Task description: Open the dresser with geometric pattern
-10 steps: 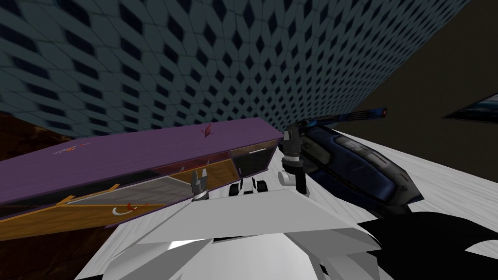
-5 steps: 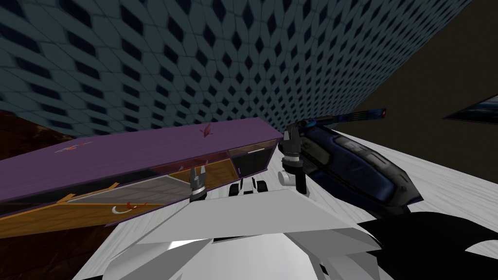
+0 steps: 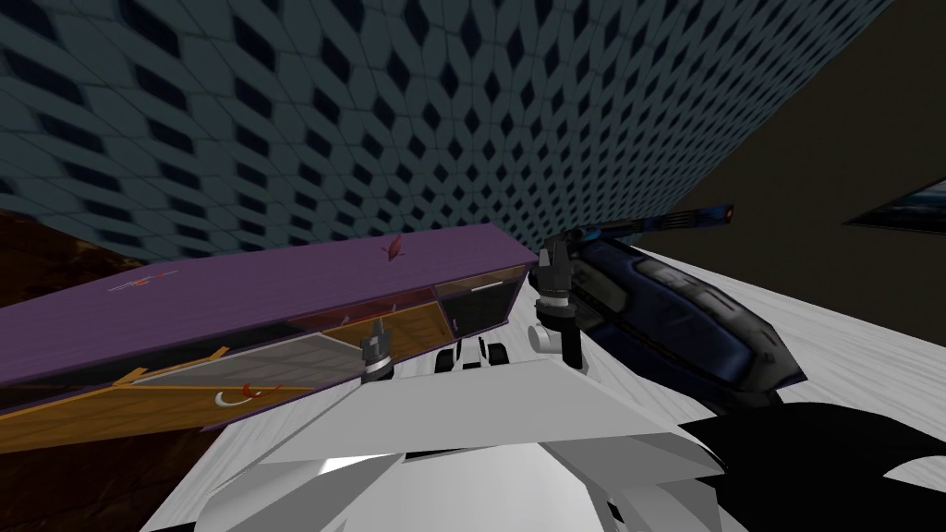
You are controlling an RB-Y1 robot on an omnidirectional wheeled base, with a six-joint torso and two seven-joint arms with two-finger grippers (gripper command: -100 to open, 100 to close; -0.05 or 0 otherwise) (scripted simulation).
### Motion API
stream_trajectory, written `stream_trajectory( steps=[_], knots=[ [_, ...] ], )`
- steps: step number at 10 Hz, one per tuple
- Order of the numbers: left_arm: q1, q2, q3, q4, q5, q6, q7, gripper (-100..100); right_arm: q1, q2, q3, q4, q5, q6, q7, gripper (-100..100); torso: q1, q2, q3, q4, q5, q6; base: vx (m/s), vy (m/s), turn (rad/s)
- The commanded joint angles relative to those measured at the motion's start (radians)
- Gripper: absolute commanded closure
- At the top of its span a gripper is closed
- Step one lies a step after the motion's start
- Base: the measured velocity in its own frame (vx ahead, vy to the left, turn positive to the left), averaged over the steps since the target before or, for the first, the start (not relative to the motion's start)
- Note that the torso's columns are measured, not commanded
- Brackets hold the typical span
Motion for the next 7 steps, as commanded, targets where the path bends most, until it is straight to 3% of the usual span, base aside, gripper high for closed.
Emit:
stream_trajectory(
  steps=[1,2,3,4,6,7],
  knots=[
    [0.003,-0.011,-0.006,0.039,-0.005,-0.043,-0.005,100,0.000,0.000,0.000,0.000,0.000,0.000,0.000,0,-0.001,0.000,0.000,0.000,-0.001,0.000,0.006,0.024,-0.009],
    [0.010,-0.020,-0.012,0.056,-0.009,-0.067,-0.009,100,0.000,0.000,0.000,0.000,0.000,0.000,0.000,0,-0.002,0.001,0.000,0.001,-0.001,0.000,0.010,0.029,-0.012],
    [0.003,-0.015,-0.009,0.056,-0.006,-0.057,-0.006,100,0.000,0.000,0.000,0.000,0.000,0.000,0.000,0,-0.003,0.002,0.001,0.001,-0.001,-0.001,0.005,0.014,-0.002],
    [-0.001,-0.007,-0.005,0.031,-0.003,-0.042,-0.003,-100,0.000,0.000,0.000,0.000,0.000,0.000,0.000,0,-0.003,0.002,0.001,0.001,-0.002,0.000,-0.007,-0.071,0.002],
    [0.004,-0.006,-0.005,0.016,-0.003,-0.036,-0.004,-100,0.000,0.000,0.000,0.000,0.000,0.000,0.000,0,-0.009,0.003,0.002,0.001,-0.003,0.000,-0.007,-0.104,0.006],
    [-0.007,0.006,0.003,-0.009,0.003,0.003,0.002,-100,0.000,0.000,0.000,0.000,0.000,0.000,0.000,0,-0.002,0.002,0.001,0.001,-0.002,-0.001,-0.006,-0.033,0.012]
  ],
)
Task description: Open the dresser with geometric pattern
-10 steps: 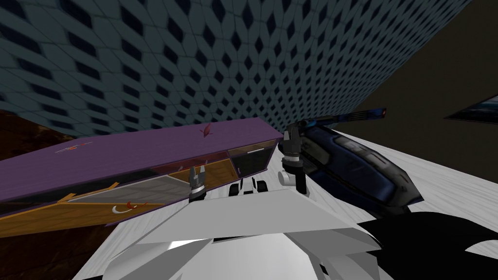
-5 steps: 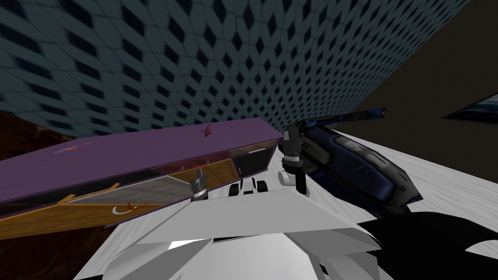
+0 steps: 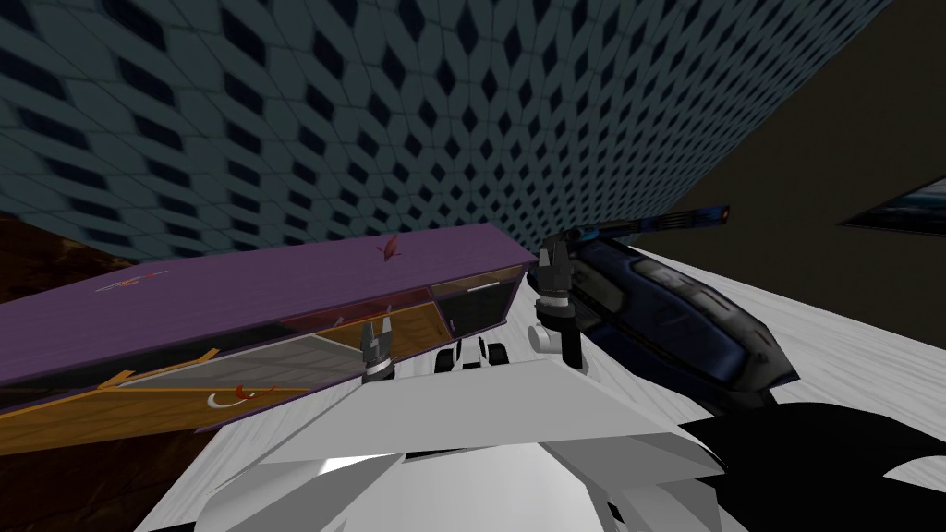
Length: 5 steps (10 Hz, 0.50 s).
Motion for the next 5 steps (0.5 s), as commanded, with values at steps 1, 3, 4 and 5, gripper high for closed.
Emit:
stream_trajectory(
  steps=[1,3,4,5],
  knots=[
    [-0.014,0.017,0.010,-0.029,0.008,0.046,0.008,-100,0.000,0.000,0.000,0.000,0.000,0.000,0.000,0,0.003,0.000,0.000,0.000,0.001,0.000,-0.006,-0.032,0.011],
    [-0.029,0.034,0.020,-0.059,0.015,0.092,0.016,-100,0.000,0.000,0.000,0.000,0.000,0.000,0.000,0,0.001,0.000,0.000,0.000,0.001,0.000,-0.005,-0.028,0.014],
    [-0.036,0.042,0.026,-0.073,0.019,0.116,0.020,-100,0.000,0.000,0.000,0.000,0.000,0.000,0.000,0,0.000,-0.001,-0.001,0.001,-0.001,0.001,-0.022,-0.041,0.025],
    [-0.021,0.032,0.017,-0.071,0.015,0.108,0.015,-100,0.000,0.000,0.000,0.000,0.000,0.000,0.000,0,-0.001,-0.002,-0.002,0.004,-0.004,0.002,-0.013,-0.018,0.007]
  ],
)
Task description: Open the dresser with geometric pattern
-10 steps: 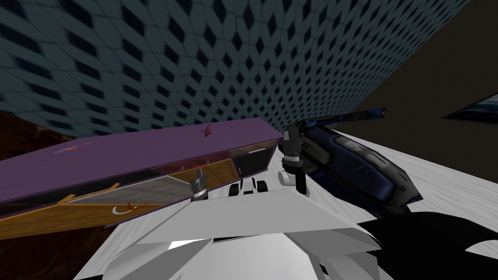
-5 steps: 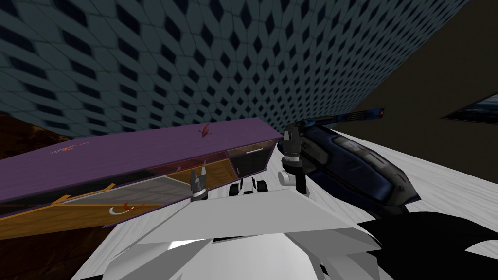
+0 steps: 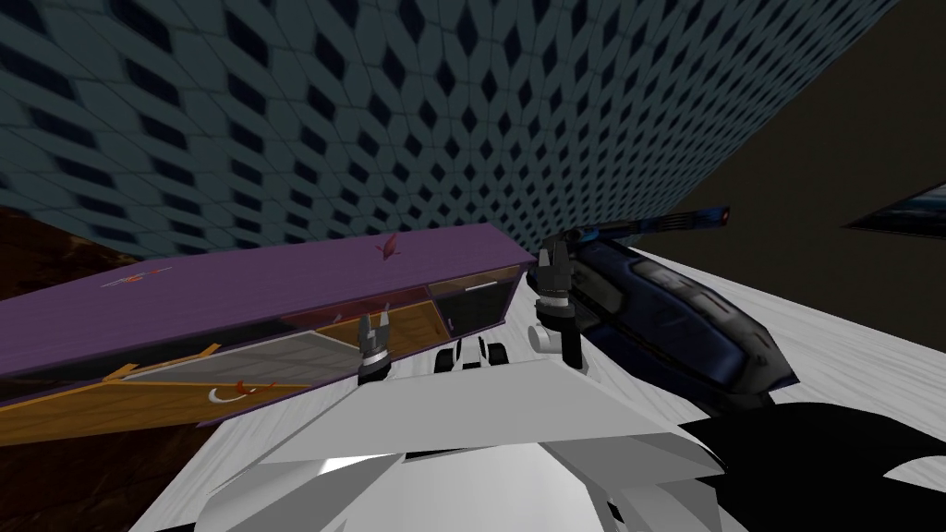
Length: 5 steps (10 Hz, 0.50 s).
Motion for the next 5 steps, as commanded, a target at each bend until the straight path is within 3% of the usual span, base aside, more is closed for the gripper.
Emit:
stream_trajectory(
  steps=[1,5],
  knots=[
    [-0.004,-0.002,0.001,0.019,-0.001,-0.028,-0.001,100,0.000,0.000,0.000,0.000,0.000,0.000,0.000,0,0.000,0.000,0.000,-0.002,0.002,-0.001,0.011,0.019,-0.027],
    [0.017,-0.028,-0.015,0.063,-0.013,-0.097,-0.013,100,0.000,0.000,0.000,0.000,0.000,0.000,0.000,0,0.002,0.001,0.001,-0.003,0.004,-0.002,0.010,0.032,-0.012]
  ],
)
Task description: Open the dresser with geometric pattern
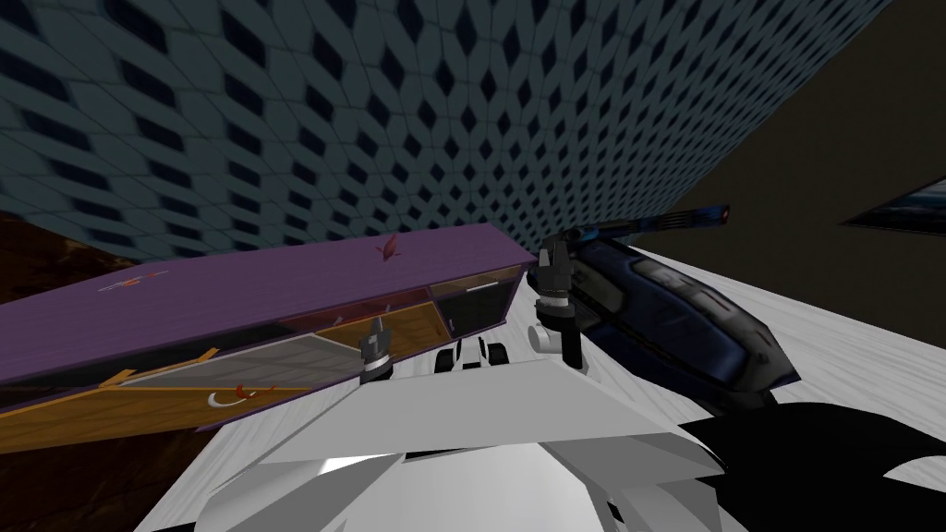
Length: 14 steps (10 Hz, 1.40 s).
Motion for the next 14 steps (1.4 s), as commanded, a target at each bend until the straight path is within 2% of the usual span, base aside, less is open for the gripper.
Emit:
stream_trajectory(
  steps=[1,2,3,7,8,9,11,14],
  knots=[
    [0.001,-0.006,-0.003,0.018,-0.003,-0.020,-0.003,100,0.000,0.000,0.000,0.000,0.000,0.000,0.000,0,-0.001,0.000,0.000,0.000,0.000,0.000,0.000,0.014,-0.003],
    [0.000,-0.006,-0.003,0.021,-0.003,-0.024,-0.004,-100,0.000,0.000,0.000,0.000,0.000,0.000,0.000,0,-0.002,0.001,0.000,0.000,0.000,0.000,0.000,0.000,0.000],
    [-0.013,0.006,0.004,0.002,0.002,0.010,0.002,-100,0.000,0.000,0.000,0.000,0.000,0.000,0.000,0,-0.003,0.000,0.000,0.000,-0.001,0.000,-0.002,-0.014,0.014],
    [-0.041,0.029,0.019,-0.035,0.013,0.079,0.013,-100,0.000,0.000,0.000,0.000,0.000,0.000,0.000,0,-0.002,0.001,0.000,0.002,-0.002,0.001,-0.014,-0.029,0.013],
    [-0.028,0.025,0.014,-0.025,0.011,0.070,0.013,-100,0.000,0.000,0.000,0.000,0.000,0.000,0.000,0,-0.002,0.000,-0.001,0.004,-0.004,0.001,-0.010,-0.012,0.008],
    [-0.027,0.018,0.012,-0.016,0.008,0.044,0.007,100,0.000,0.000,0.000,0.000,0.000,0.000,0.000,0,-0.003,0.000,0.000,0.002,-0.003,0.001,0.009,0.015,-0.020],
    [-0.018,0.010,0.007,-0.004,0.004,0.022,0.004,100,0.000,0.000,0.000,0.000,0.000,0.000,0.000,0,-0.007,0.006,0.001,0.007,-0.008,0.000,0.020,0.030,-0.018],
    [0.000,-0.006,-0.003,0.021,-0.003,-0.024,-0.003,100,0.000,0.000,0.000,0.000,0.000,0.000,0.000,0,-0.007,0.007,0.003,0.005,-0.005,-0.001,0.008,0.018,-0.003]
  ],
)
